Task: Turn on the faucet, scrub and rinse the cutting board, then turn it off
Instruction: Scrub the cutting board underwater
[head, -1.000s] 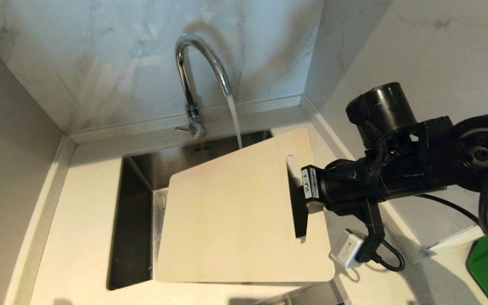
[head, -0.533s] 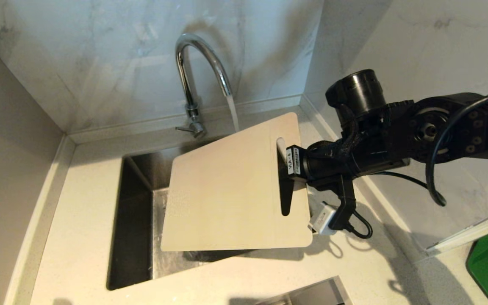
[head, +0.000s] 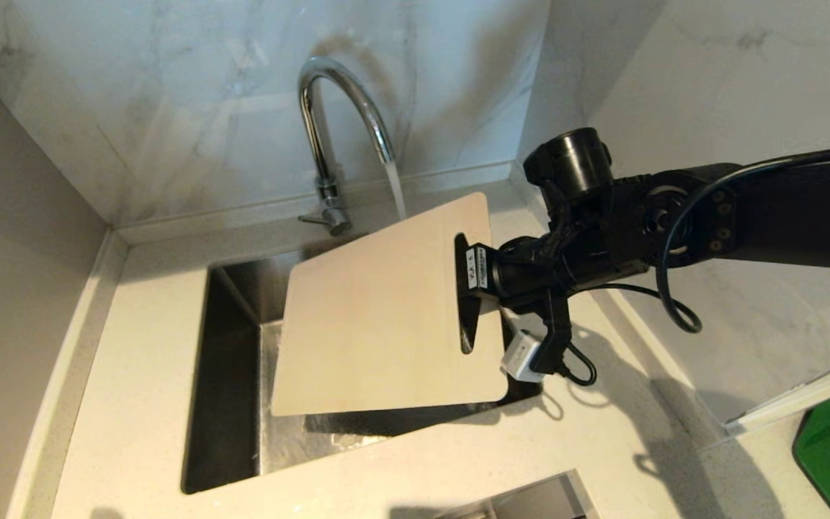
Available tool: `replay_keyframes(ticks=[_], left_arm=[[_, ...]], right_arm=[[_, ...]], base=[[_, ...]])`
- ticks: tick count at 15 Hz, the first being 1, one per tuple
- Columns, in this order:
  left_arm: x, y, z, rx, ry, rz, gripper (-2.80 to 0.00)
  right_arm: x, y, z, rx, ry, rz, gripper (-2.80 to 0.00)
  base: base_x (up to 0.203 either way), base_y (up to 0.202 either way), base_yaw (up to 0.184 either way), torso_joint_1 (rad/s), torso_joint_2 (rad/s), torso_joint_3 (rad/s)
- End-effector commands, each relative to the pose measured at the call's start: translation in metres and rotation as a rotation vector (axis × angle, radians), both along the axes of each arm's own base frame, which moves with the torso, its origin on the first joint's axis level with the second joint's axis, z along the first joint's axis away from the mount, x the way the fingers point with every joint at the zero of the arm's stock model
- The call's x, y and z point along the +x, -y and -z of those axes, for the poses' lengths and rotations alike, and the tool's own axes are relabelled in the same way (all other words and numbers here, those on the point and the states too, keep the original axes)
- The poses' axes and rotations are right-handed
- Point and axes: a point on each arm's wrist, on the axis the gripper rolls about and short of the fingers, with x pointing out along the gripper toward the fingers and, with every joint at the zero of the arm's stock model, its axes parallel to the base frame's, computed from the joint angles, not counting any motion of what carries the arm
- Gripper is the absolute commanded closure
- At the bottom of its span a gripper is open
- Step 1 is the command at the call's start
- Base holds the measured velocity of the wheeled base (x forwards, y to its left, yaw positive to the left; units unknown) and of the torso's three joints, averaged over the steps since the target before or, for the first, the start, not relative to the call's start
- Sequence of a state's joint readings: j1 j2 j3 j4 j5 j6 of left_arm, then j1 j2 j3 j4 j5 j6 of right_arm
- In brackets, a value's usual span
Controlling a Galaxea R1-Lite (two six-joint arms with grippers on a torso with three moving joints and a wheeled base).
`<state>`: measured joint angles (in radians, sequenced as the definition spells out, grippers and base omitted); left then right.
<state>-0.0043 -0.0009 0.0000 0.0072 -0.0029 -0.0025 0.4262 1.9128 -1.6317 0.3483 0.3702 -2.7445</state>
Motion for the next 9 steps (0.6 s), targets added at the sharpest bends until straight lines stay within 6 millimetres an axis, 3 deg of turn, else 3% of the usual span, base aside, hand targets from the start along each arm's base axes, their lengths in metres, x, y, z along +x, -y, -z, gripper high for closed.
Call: replay_keyframes(ticks=[1,9], left_arm=[[0.000,0.000,0.000,-0.001,-0.001,0.000,0.00],[0.000,0.000,0.000,0.000,-0.001,0.000,0.00]], right_arm=[[0.013,-0.006,0.009,-0.012,-0.003,-0.011,0.00],[0.036,-0.017,0.014,-0.002,0.013,-0.016,0.00]], base=[[0.000,0.000,0.000,0.000,0.00,0.000],[0.000,0.000,0.000,0.000,0.00,0.000]])
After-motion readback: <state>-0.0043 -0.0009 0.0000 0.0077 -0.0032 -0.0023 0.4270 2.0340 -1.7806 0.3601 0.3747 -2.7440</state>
